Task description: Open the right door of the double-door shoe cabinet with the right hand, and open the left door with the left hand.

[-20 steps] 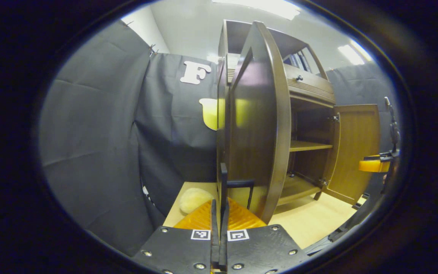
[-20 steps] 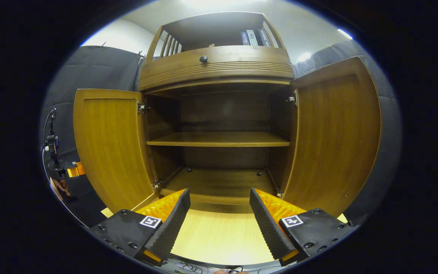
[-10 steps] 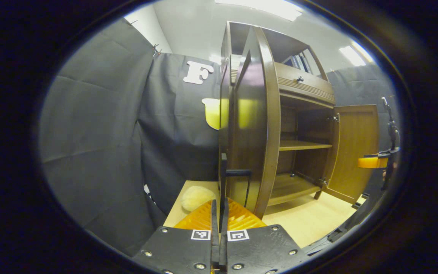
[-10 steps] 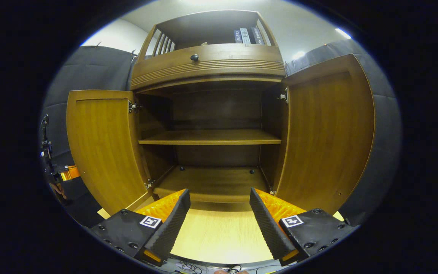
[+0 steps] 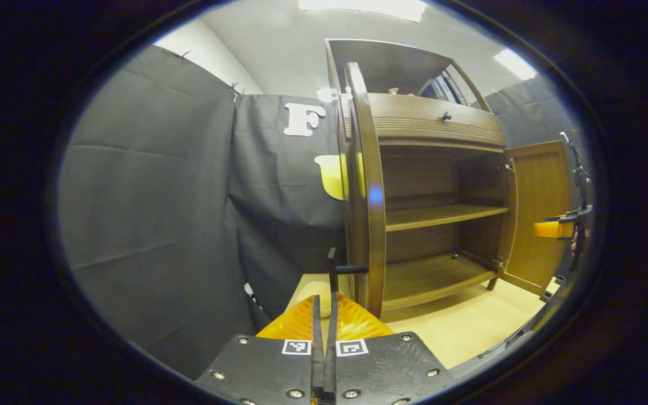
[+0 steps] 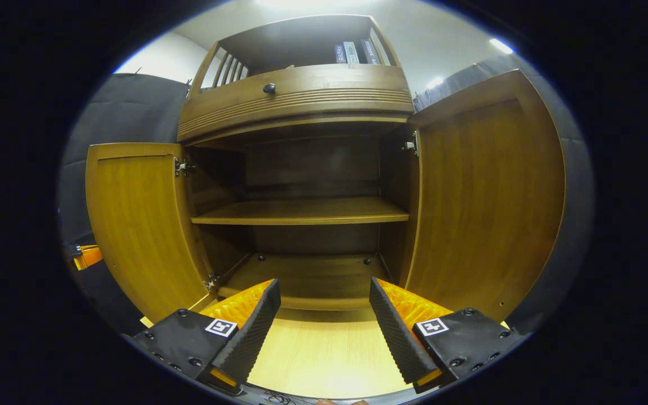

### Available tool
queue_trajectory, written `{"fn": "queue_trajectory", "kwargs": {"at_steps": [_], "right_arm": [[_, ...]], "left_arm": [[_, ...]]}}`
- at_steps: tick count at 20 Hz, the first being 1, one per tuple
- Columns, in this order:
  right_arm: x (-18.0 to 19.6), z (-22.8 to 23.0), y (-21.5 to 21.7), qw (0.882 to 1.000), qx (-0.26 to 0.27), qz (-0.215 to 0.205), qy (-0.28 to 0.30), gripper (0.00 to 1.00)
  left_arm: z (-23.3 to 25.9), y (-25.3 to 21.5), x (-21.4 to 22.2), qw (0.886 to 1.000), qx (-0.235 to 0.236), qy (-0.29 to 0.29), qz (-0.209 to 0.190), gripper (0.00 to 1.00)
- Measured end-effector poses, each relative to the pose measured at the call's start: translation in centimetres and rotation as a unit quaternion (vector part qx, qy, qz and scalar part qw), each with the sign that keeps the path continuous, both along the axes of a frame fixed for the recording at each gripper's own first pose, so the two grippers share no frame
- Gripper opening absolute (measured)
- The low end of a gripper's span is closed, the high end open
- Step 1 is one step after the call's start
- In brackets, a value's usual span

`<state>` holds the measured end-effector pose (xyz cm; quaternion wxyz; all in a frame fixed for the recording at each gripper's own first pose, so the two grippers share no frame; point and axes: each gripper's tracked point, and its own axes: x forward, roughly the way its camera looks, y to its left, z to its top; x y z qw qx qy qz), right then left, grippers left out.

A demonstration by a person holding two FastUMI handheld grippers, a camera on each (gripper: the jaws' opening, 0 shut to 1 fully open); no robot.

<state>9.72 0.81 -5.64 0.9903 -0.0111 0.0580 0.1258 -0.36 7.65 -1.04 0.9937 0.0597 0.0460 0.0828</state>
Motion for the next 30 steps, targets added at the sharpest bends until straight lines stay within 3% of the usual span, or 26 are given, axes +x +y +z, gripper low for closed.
{"fn": "queue_trajectory", "kwargs": {"at_steps": [6, 10, 11, 13, 16, 17, 19, 20, 30], "right_arm": [[0.7, -0.1, -1.1, 1.0, -0.007, 0.008, 0.0, 0.96], [1.9, -0.4, -0.6, 1.0, 0.006, 0.027, 0.01, 0.99], [2.0, 0.0, -0.3, 0.999, 0.013, 0.032, 0.008, 0.94], [2.1, 0.7, 0.0, 0.999, 0.021, 0.041, 0.002, 0.99], [1.6, 1.1, 0.0, 0.998, 0.023, 0.053, -0.001, 0.94], [1.4, 1.1, -0.1, 0.998, 0.024, 0.056, -0.001, 0.98], [0.8, 0.8, -0.4, 0.998, 0.023, 0.059, 0.003, 0.94], [0.5, 0.5, -0.7, 0.998, 0.021, 0.058, 0.005, 0.98], [-3.7, -0.1, -2.8, 0.999, 0.002, 0.042, 0.002, 0.98]], "left_arm": [[8.4, 0.4, -5.5, 0.991, -0.017, -0.079, 0.11, 0.0], [11.5, -2.3, -6.6, 0.988, -0.046, -0.106, 0.102, 0.01], [11.0, -2.7, -6.1, 0.989, -0.045, -0.101, 0.102, 0.01], [10.9, -4.3, -5.9, 0.989, -0.036, -0.095, 0.104, 0.21], [10.8, -7.2, -5.6, 0.991, -0.017, -0.095, 0.092, 0.51], [10.4, -7.9, -5.6, 0.991, -0.011, -0.093, 0.091, 0.61], [9.3, -9.7, -4.6, 0.994, -0.014, -0.08, 0.078, 0.81], [8.7, -10.5, -4.1, 0.995, -0.018, -0.073, 0.072, 0.91], [4.8, -16.2, 0.2, 0.998, -0.05, -0.031, 0.01, 0.91]]}}
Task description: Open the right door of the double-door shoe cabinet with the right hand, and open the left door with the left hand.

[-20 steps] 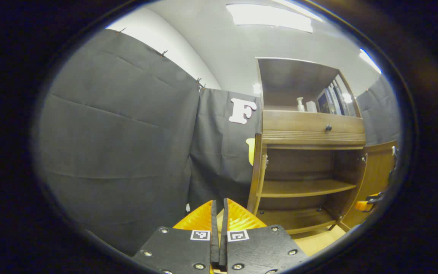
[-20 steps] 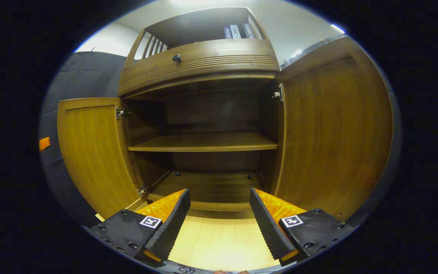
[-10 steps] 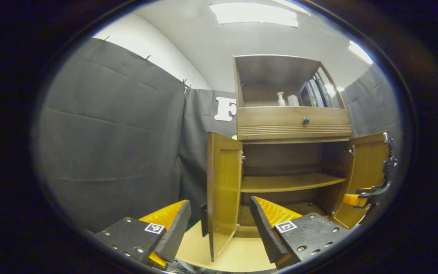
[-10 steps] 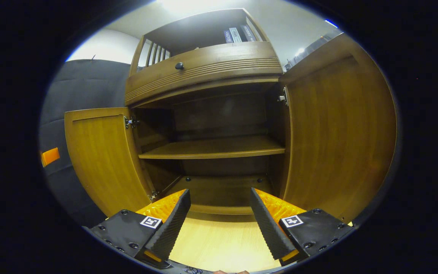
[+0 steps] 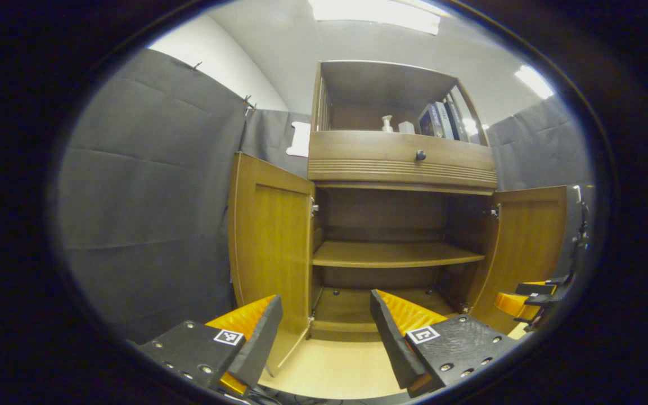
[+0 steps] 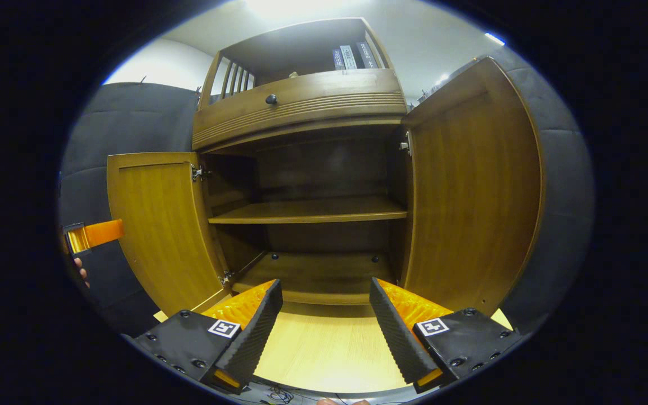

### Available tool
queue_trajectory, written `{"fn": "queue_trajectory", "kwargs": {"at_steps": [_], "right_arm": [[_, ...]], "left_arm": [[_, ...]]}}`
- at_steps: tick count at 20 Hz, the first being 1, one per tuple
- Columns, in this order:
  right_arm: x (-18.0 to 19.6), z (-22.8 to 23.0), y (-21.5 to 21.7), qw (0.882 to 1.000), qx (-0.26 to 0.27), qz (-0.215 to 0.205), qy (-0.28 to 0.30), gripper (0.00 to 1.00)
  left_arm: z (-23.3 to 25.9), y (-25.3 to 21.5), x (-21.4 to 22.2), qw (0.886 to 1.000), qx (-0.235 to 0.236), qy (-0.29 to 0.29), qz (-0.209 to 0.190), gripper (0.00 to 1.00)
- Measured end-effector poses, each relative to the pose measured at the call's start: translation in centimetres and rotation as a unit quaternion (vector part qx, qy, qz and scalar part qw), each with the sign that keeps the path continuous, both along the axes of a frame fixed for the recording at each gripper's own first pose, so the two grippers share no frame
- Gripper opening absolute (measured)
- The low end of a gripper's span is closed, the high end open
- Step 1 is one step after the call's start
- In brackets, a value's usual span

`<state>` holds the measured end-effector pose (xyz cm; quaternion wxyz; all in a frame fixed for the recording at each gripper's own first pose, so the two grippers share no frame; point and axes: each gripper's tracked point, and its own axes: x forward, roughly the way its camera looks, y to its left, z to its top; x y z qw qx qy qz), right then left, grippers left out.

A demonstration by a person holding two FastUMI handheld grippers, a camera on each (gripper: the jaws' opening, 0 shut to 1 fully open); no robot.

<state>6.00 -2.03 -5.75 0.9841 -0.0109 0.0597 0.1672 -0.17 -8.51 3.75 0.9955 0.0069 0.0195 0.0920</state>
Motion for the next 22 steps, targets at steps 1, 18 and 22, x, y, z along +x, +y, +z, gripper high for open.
{"fn": "queue_trajectory", "kwargs": {"at_steps": [1, 18, 22], "right_arm": [[-0.4, 0.1, -0.5, 1.0, -0.005, -0.002, -0.001, 0.98], [-2.9, 3.0, -1.0, 0.999, -0.012, -0.026, -0.033, 0.98], [-3.1, 3.4, -0.1, 0.998, -0.012, -0.034, -0.043, 0.98]], "left_arm": [[-0.2, -0.1, 0.1, 1.0, 0.0, 0.004, -0.005, 0.91], [-1.2, -2.3, 1.4, 0.996, 0.016, 0.019, -0.091, 0.91], [-1.1, -2.4, 1.6, 0.994, 0.007, 0.006, -0.111, 0.91]]}}
